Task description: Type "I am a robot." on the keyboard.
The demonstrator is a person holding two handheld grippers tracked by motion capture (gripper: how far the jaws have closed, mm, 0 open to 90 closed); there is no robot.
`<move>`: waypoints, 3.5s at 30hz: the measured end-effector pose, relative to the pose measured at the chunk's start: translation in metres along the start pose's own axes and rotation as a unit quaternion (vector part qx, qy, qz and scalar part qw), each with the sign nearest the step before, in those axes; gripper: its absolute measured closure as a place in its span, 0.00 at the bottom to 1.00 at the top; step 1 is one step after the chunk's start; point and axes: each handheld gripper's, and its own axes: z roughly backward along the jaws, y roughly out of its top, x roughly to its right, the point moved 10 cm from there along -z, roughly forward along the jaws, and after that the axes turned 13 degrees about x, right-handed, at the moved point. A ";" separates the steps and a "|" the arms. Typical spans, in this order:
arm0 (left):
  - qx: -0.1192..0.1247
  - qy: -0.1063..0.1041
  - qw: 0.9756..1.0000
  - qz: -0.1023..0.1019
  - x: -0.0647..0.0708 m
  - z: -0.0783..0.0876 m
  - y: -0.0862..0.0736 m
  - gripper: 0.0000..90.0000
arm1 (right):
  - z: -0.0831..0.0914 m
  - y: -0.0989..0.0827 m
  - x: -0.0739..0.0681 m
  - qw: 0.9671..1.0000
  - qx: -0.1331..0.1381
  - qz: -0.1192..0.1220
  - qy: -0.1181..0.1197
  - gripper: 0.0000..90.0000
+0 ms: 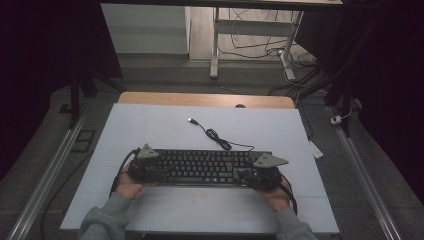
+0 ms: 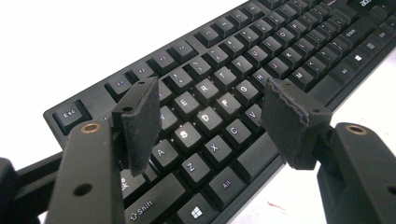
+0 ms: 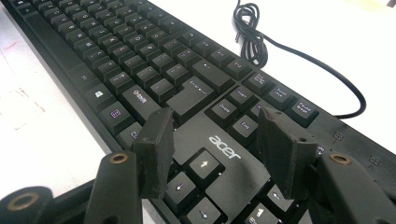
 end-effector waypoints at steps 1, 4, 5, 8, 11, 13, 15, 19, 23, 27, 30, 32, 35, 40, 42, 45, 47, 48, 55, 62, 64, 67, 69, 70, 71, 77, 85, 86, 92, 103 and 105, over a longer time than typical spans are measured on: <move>0.001 0.001 1.000 0.000 0.000 0.000 0.000 0.42 | 0.000 0.000 0.000 1.000 -0.001 0.001 0.000 0.52; 0.002 0.007 1.000 0.002 -0.002 -0.001 0.001 0.42 | 0.000 0.000 0.000 1.000 0.000 0.000 0.000 0.52; 0.002 0.009 1.000 0.002 -0.003 -0.001 0.001 0.42 | -0.001 0.000 -0.001 1.000 -0.001 0.000 0.000 0.52; 0.004 0.009 1.000 0.000 -0.004 -0.002 0.002 0.43 | -0.001 -0.001 -0.001 1.000 -0.003 0.002 0.001 0.52; 0.007 0.010 1.000 -0.003 -0.004 -0.004 0.003 0.45 | -0.001 -0.001 0.000 1.000 -0.004 0.004 -0.001 0.52; 0.011 0.008 1.000 -0.007 -0.003 -0.005 0.005 0.49 | -0.001 -0.001 0.000 1.000 -0.004 0.004 -0.001 0.52; 0.017 0.001 1.000 -0.012 -0.001 -0.006 0.006 0.57 | -0.001 -0.001 0.000 1.000 -0.005 0.006 0.000 0.52; 0.020 -0.001 1.000 -0.021 0.000 -0.008 0.008 0.69 | -0.001 -0.002 -0.001 1.000 -0.005 0.004 0.002 0.52; 0.016 0.003 1.000 -0.026 -0.001 -0.011 0.007 0.79 | -0.002 -0.002 -0.001 1.000 -0.006 0.003 0.001 0.52; 0.006 0.004 1.000 -0.031 -0.001 -0.015 0.006 0.90 | -0.002 -0.002 -0.001 1.000 -0.006 0.003 0.001 0.52; 0.000 0.003 0.999 -0.032 -0.001 -0.020 0.006 0.96 | -0.002 -0.002 -0.002 1.000 -0.006 0.004 0.002 0.52; -0.003 0.002 1.000 -0.031 0.000 -0.023 0.006 0.98 | -0.002 -0.002 -0.002 1.000 -0.007 0.004 0.002 0.52; -0.008 0.000 0.999 -0.032 0.000 -0.029 0.005 0.99 | -0.002 -0.002 -0.002 1.000 -0.008 0.004 0.002 0.52; -0.017 0.000 1.000 -0.026 0.001 -0.036 0.003 0.99 | -0.003 -0.003 -0.002 1.000 -0.008 0.004 0.003 0.52; -0.018 -0.003 1.000 -0.021 0.001 -0.038 0.002 0.99 | -0.003 -0.003 -0.002 1.000 -0.008 0.004 0.002 0.52; -0.022 0.001 0.999 -0.025 0.001 -0.040 0.001 0.99 | -0.003 -0.003 -0.002 1.000 -0.008 0.004 0.002 0.52; -0.025 0.001 0.999 -0.025 0.000 -0.041 0.000 0.99 | -0.003 -0.003 -0.002 1.000 -0.008 0.005 0.002 0.52; -0.026 0.002 0.999 -0.024 0.000 -0.042 -0.001 0.99 | -0.003 -0.003 -0.002 1.000 -0.009 0.004 0.002 0.52; -0.028 0.002 0.999 -0.025 0.000 -0.044 -0.003 0.99 | -0.003 -0.003 -0.002 1.000 -0.009 0.005 0.002 0.51; -0.027 0.001 0.999 -0.024 -0.001 -0.045 -0.003 0.99 | -0.003 -0.003 -0.002 1.000 -0.009 0.005 0.003 0.51; -0.029 0.001 0.999 -0.024 -0.001 -0.045 -0.003 0.99 | -0.003 -0.003 -0.002 1.000 -0.009 0.005 0.003 0.51; -0.033 0.003 0.999 -0.022 -0.001 -0.047 -0.005 0.99 | -0.003 -0.003 -0.002 1.000 -0.009 0.005 0.003 0.51; -0.033 0.003 0.999 -0.023 -0.001 -0.047 -0.005 0.99 | -0.003 -0.003 -0.003 1.000 -0.009 0.005 0.004 0.51; -0.033 0.005 0.999 -0.024 -0.001 -0.046 -0.004 0.99 | -0.003 -0.003 -0.003 1.000 -0.009 0.006 0.004 0.51; -0.032 0.006 0.999 -0.025 -0.001 -0.046 -0.004 0.99 | -0.003 -0.003 -0.003 1.000 -0.008 0.005 0.004 0.51; -0.012 0.007 1.000 -0.028 -0.002 -0.039 0.003 0.99 | -0.002 -0.002 -0.002 1.000 -0.006 0.004 0.003 0.51; 0.007 0.003 1.000 -0.013 -0.006 -0.023 0.009 0.87 | -0.001 -0.001 -0.002 1.000 -0.004 0.004 0.003 0.51; 0.009 0.003 1.000 -0.010 -0.006 -0.021 0.010 0.83 | -0.001 -0.001 -0.002 1.000 -0.005 0.004 0.003 0.51; 0.018 0.011 1.000 -0.002 -0.011 -0.013 0.012 0.62 | -0.002 -0.001 -0.003 1.000 -0.004 0.005 0.006 0.51; 0.022 0.012 1.000 0.003 -0.012 -0.009 0.014 0.52 | -0.001 0.000 -0.004 1.000 -0.002 0.006 0.006 0.51; 0.021 0.012 1.000 0.004 -0.012 -0.009 0.014 0.51 | -0.002 0.001 -0.004 1.000 -0.001 0.006 0.006 0.51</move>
